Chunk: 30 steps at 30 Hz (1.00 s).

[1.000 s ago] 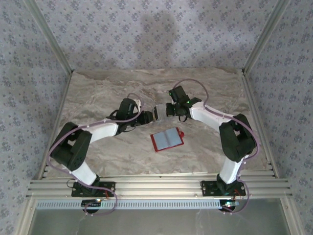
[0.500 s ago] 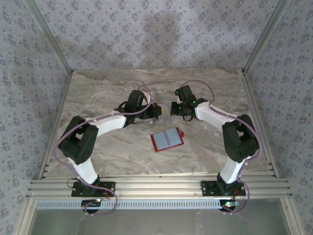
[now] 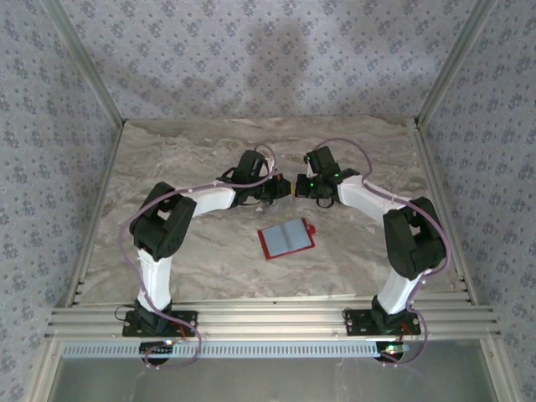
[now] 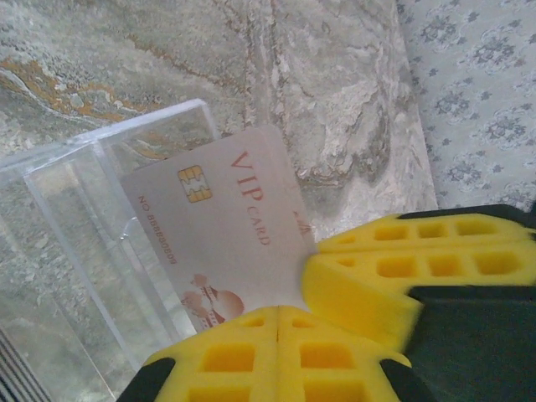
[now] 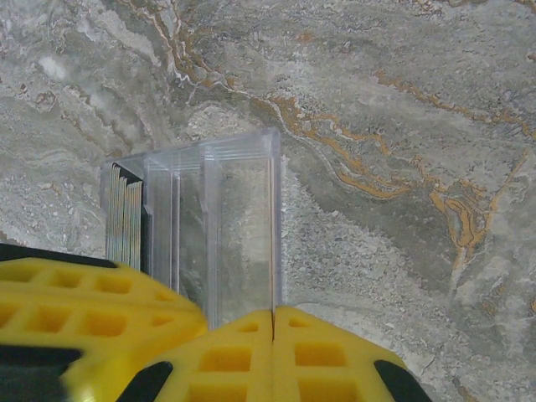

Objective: Put the credit cards into the card holder
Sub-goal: Pick up the credit card from the storage box.

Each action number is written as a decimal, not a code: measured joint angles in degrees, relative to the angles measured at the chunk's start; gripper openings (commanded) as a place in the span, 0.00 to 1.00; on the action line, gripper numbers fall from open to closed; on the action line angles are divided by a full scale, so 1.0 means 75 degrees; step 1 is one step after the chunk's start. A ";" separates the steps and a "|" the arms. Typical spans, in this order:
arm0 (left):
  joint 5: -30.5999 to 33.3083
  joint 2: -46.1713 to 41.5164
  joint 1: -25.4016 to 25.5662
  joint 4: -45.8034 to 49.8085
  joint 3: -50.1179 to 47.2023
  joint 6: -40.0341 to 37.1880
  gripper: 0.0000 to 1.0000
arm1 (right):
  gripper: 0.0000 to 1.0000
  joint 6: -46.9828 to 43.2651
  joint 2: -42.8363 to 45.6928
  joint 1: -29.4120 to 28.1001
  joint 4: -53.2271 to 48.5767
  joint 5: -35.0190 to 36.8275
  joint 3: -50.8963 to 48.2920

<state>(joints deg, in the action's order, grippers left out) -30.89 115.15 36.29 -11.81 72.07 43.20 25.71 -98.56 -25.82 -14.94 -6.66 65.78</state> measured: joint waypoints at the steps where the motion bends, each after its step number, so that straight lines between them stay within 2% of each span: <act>1: -0.0009 0.0087 0.0012 0.0000 0.0038 0.0003 0.00 | 0.00 0.0000 0.0000 0.0012 0.0000 -0.0012 0.0000; 8: -0.0178 0.0437 0.0041 0.0003 0.0268 0.0023 0.00 | 0.01 0.0050 0.0000 0.0058 0.0000 -0.0076 -0.0003; 13: -0.0195 0.0729 0.0122 0.0195 0.0740 -0.0055 0.01 | 0.11 0.0061 0.0003 0.0163 0.0023 -0.0128 -0.0003; 19: -0.0073 0.0807 0.0184 0.0504 0.0970 -0.0271 0.01 | 0.18 0.0105 0.0003 0.0251 0.0023 -0.0224 -0.0041; 30: 0.0361 0.0807 0.0318 0.0994 0.1218 -0.0752 0.01 | 0.18 0.0146 0.0198 0.0297 0.0026 -0.0385 -0.0233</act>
<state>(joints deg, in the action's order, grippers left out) -28.18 121.21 38.68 -4.36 81.21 37.56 26.81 -97.08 -23.59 -14.74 -9.54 64.03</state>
